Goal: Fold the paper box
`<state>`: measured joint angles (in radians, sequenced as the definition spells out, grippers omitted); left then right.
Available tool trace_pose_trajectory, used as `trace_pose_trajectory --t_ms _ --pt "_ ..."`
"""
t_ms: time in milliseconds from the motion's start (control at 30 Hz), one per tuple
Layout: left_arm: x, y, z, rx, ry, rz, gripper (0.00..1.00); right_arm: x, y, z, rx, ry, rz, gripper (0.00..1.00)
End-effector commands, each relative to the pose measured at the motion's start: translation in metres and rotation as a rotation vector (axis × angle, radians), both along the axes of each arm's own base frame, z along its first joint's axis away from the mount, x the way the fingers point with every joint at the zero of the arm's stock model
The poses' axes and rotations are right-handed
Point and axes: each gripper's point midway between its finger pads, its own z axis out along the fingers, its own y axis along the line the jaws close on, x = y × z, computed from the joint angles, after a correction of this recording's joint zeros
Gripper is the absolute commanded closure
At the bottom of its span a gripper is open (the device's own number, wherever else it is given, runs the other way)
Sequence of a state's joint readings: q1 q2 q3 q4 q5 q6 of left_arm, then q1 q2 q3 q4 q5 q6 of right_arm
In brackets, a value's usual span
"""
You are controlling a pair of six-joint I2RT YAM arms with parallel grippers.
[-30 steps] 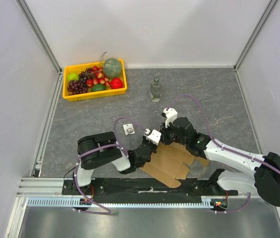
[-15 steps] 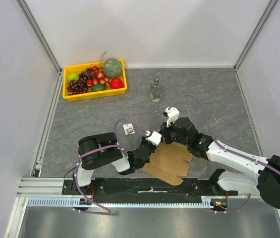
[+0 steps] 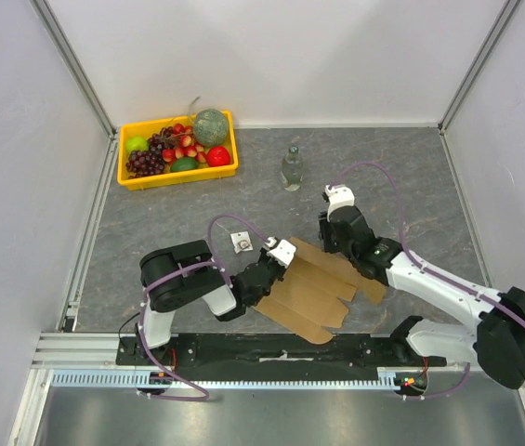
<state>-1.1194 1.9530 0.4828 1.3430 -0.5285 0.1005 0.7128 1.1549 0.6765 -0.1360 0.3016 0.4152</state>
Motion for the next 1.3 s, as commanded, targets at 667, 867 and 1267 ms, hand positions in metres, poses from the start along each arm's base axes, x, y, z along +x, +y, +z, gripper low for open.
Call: trace_pose_trajectory --t_ms 667,867,1267 --pt "0.036 0.007 0.007 -0.005 -0.005 0.066 0.63 -0.049 0.008 -0.041 0.076 0.275 0.142 0.74" --pt "0.034 0.012 0.002 -0.015 0.027 0.081 0.57 -0.054 0.013 -0.041 0.100 0.290 0.166 0.74" --pt "0.018 0.023 0.009 -0.074 0.055 0.055 0.53 -0.055 0.014 -0.043 0.103 0.293 0.171 0.74"
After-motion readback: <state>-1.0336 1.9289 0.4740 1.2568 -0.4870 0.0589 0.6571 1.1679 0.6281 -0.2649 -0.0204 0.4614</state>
